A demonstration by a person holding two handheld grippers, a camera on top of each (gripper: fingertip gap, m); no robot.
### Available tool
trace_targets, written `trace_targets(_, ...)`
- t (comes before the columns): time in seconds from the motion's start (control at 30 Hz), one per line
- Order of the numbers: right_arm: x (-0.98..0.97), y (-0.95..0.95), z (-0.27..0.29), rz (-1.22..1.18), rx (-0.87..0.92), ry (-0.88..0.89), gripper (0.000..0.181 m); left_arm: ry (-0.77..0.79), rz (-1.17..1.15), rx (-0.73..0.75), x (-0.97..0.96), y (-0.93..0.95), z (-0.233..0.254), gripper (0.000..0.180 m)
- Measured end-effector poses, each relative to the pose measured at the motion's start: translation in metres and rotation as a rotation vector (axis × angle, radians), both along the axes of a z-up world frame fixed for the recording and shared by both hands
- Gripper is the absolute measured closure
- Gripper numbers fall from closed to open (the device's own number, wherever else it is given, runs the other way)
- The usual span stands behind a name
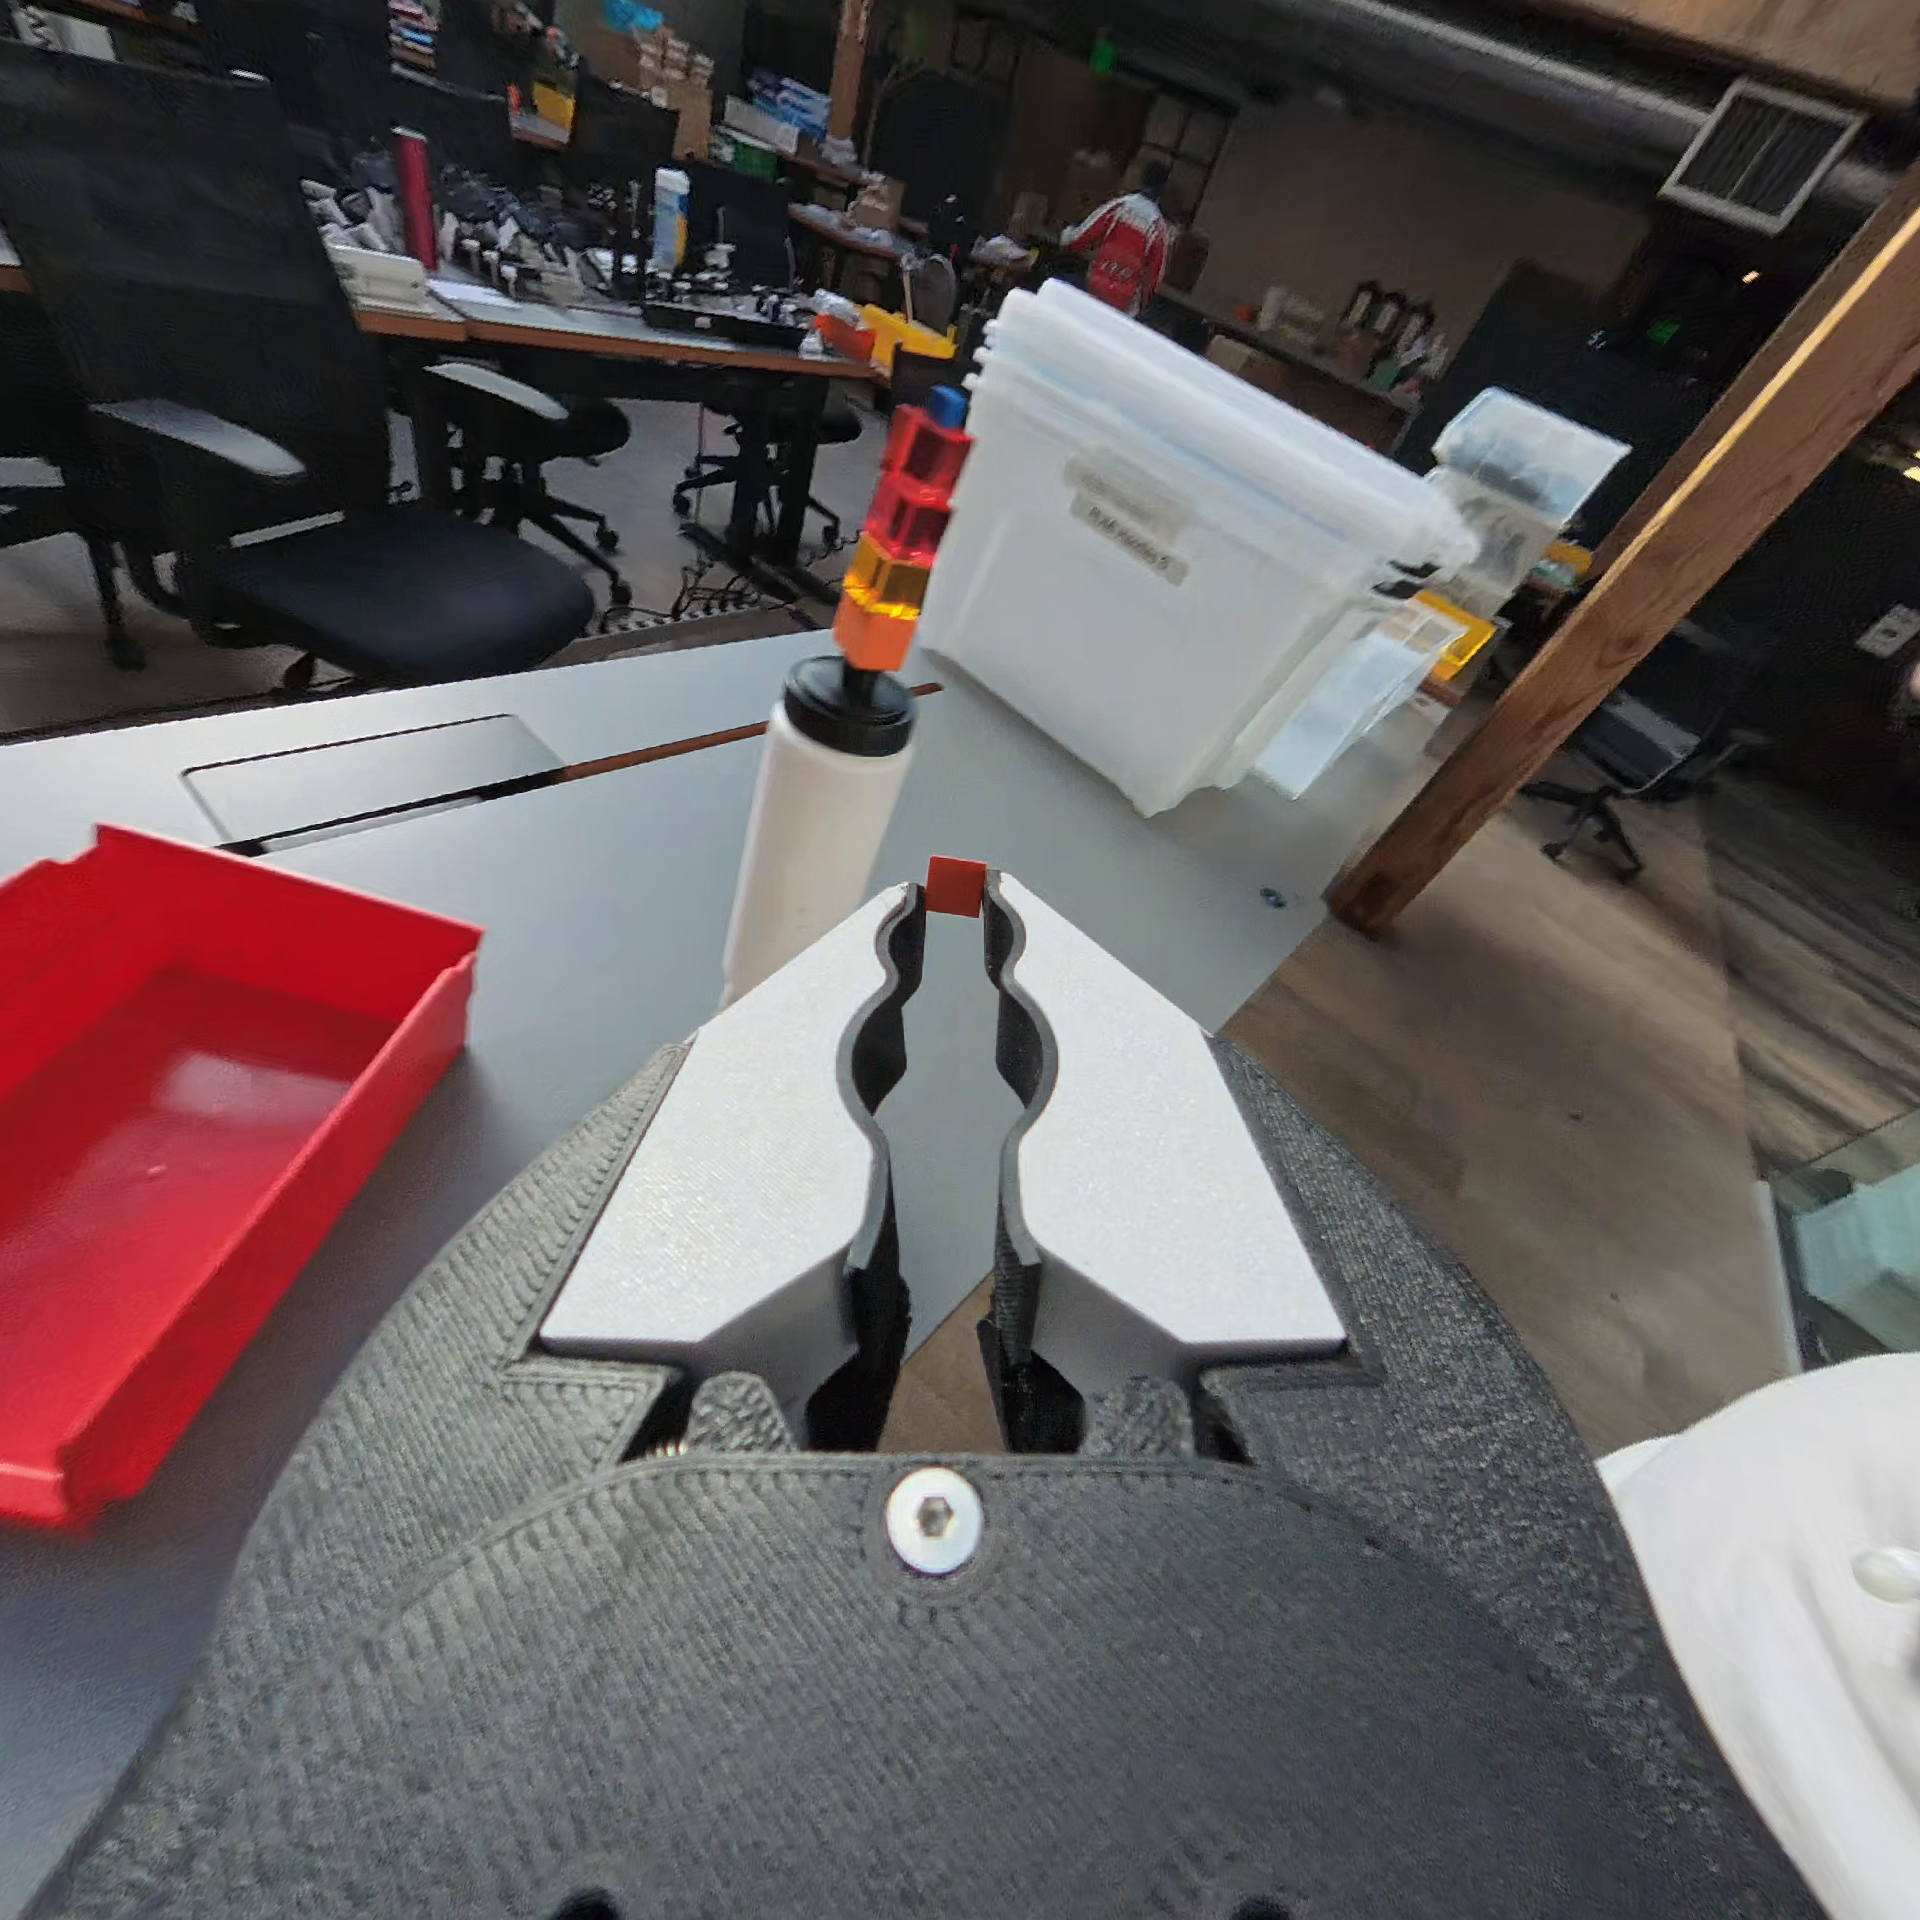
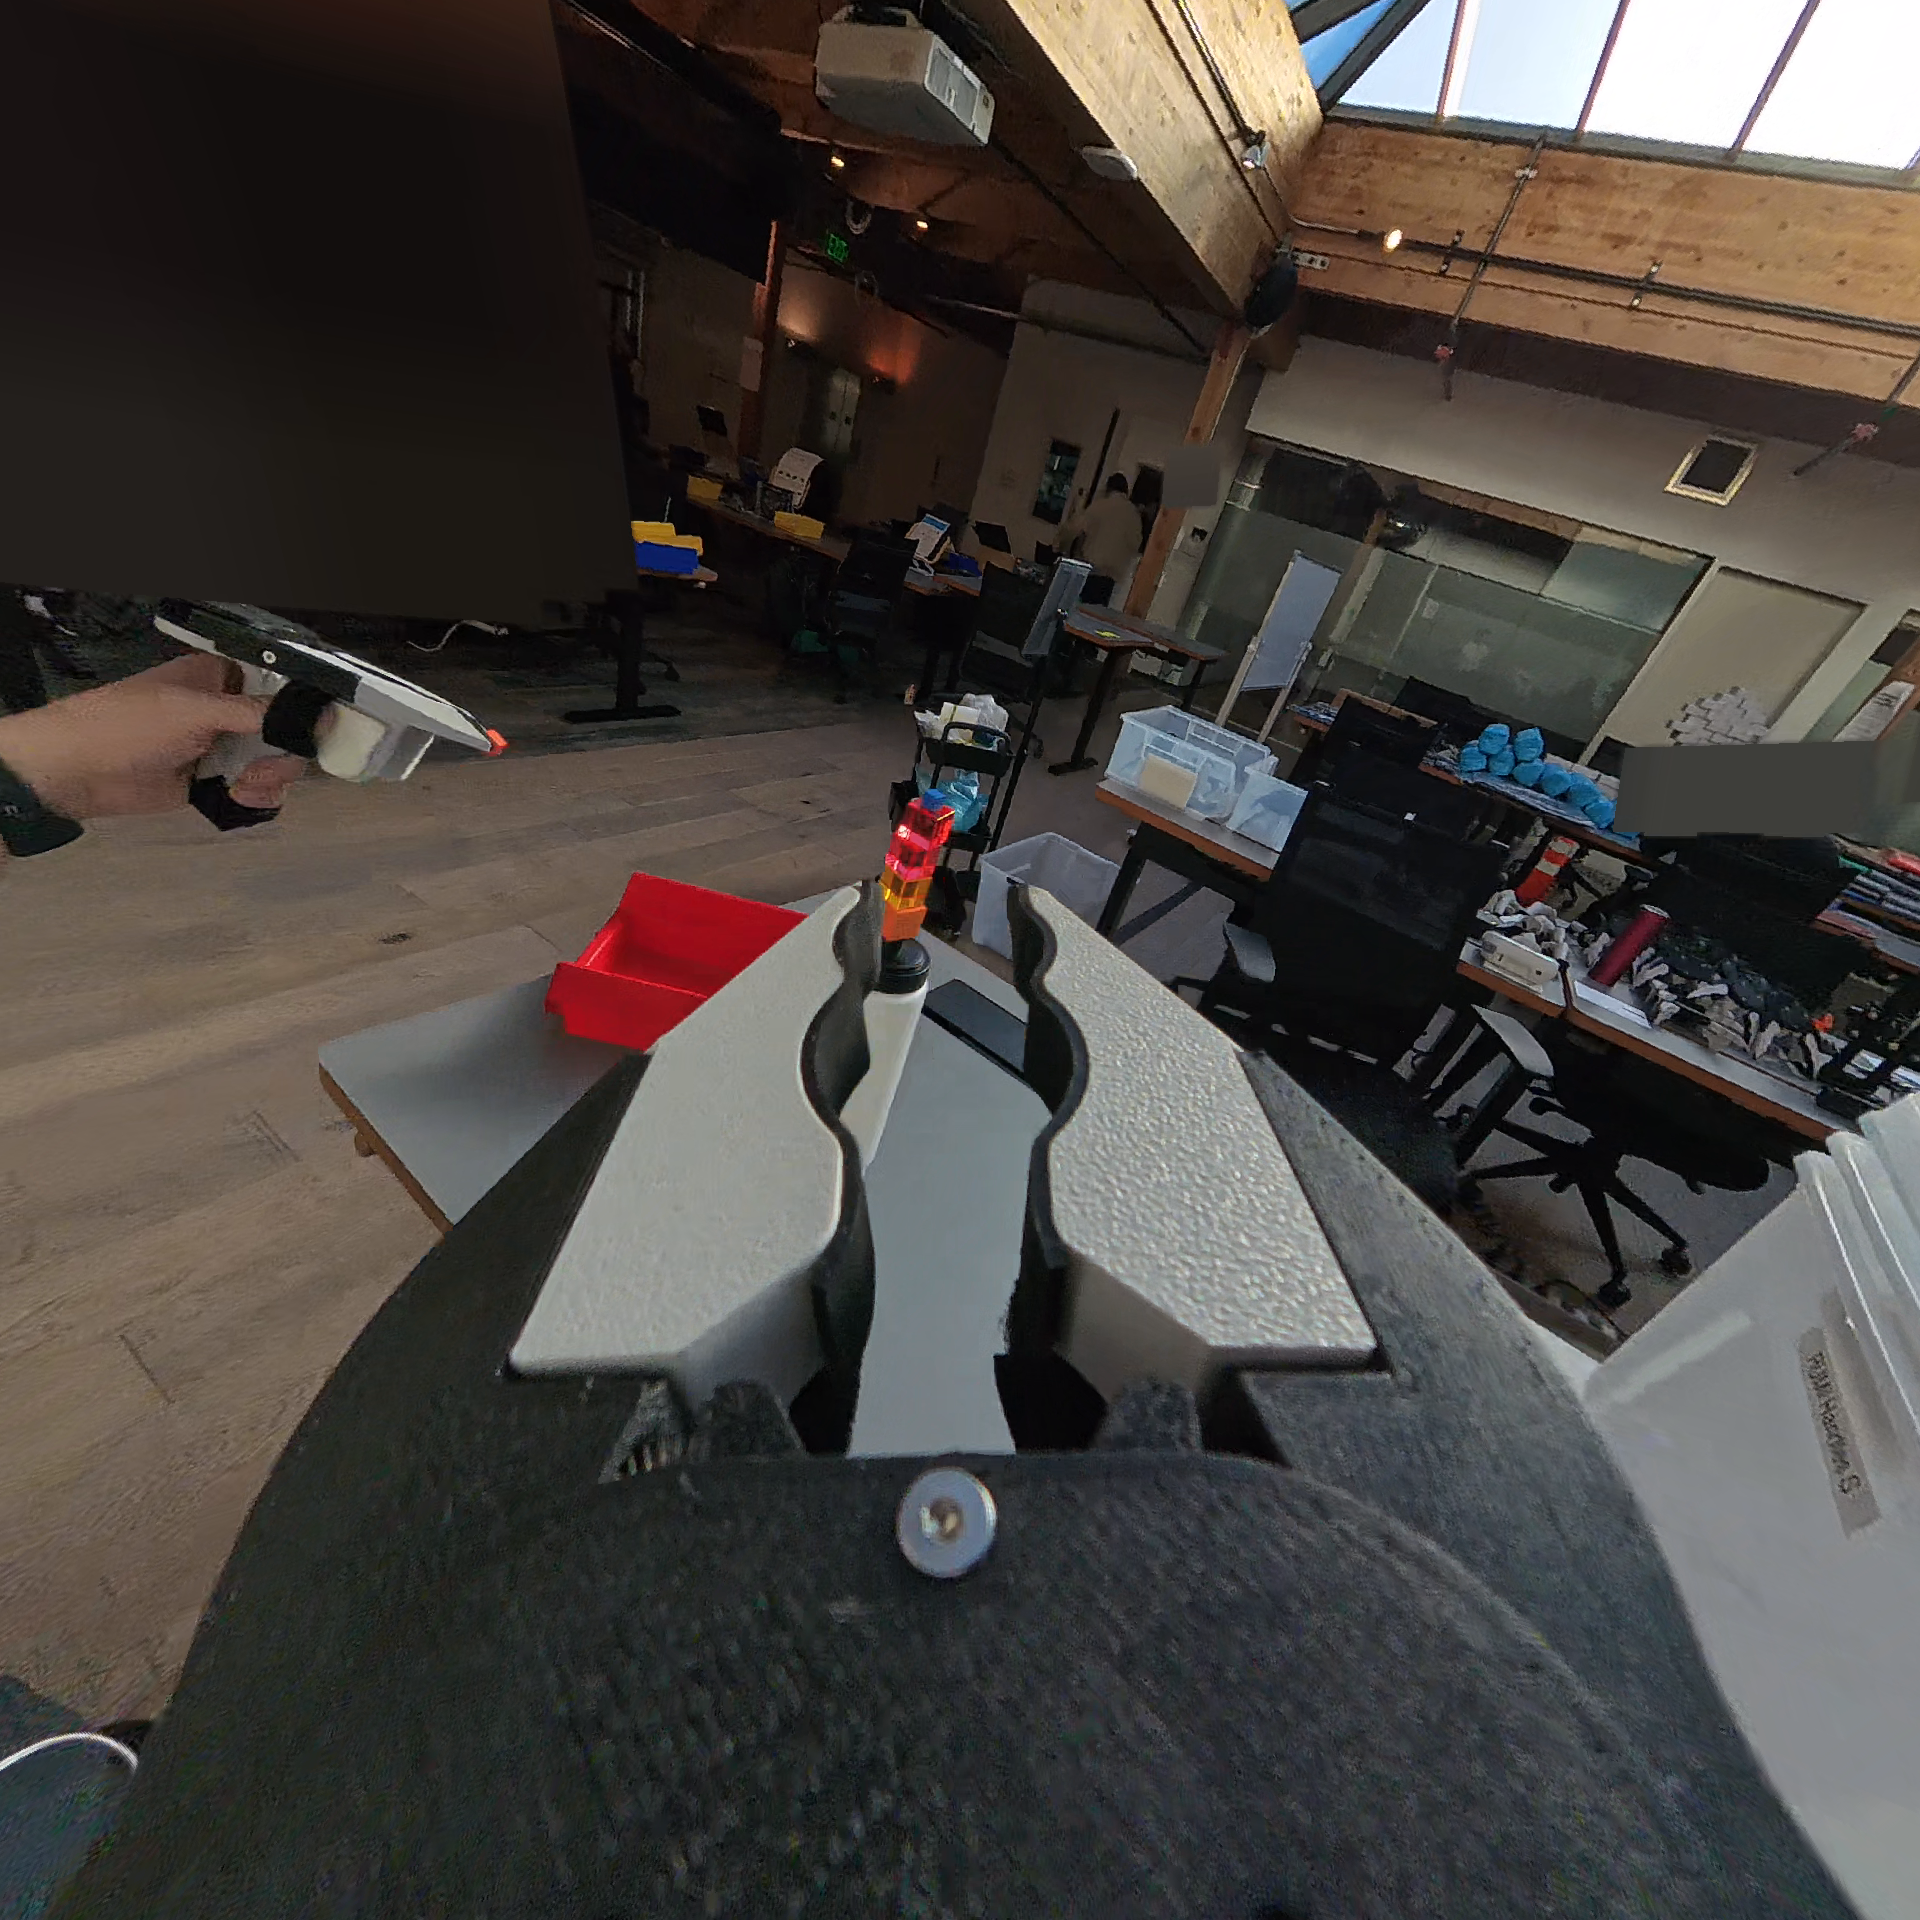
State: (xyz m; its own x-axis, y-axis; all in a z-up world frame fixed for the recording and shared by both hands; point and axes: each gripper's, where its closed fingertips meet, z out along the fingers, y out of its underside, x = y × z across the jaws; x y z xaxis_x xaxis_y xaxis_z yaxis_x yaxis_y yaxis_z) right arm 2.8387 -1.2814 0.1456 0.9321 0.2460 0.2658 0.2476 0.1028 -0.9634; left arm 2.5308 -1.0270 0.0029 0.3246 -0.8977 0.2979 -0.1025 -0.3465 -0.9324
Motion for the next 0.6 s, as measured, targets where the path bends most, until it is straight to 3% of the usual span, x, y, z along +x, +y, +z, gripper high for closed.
trace_targets(0.13, -0.028, -0.011, -0.024, 0.294, -0.126, 0.245, 0.152, -0.32, -0.138, -0.052, 0.082, -0.149, 0.063, 0.17)
trace_targets(0.2, -0.047, -0.013, -0.025, 0.419, -0.16, 0.287, 0.152, -0.415, -0.244, -0.089, 0.121, -0.201, 0.082, 0.17)
trace_targets(0.4, -0.108, -0.031, -0.017, 0.763, -0.144, 0.044, 0.156, -0.459, -0.512, -0.298, 0.183, -0.282, 0.105, 0.171)
trace_targets(0.6, -0.131, -0.022, -0.017, 0.748, 0.027, -0.183, 0.159, -0.59, -0.538, -0.515, 0.182, -0.286, 0.116, 0.171)
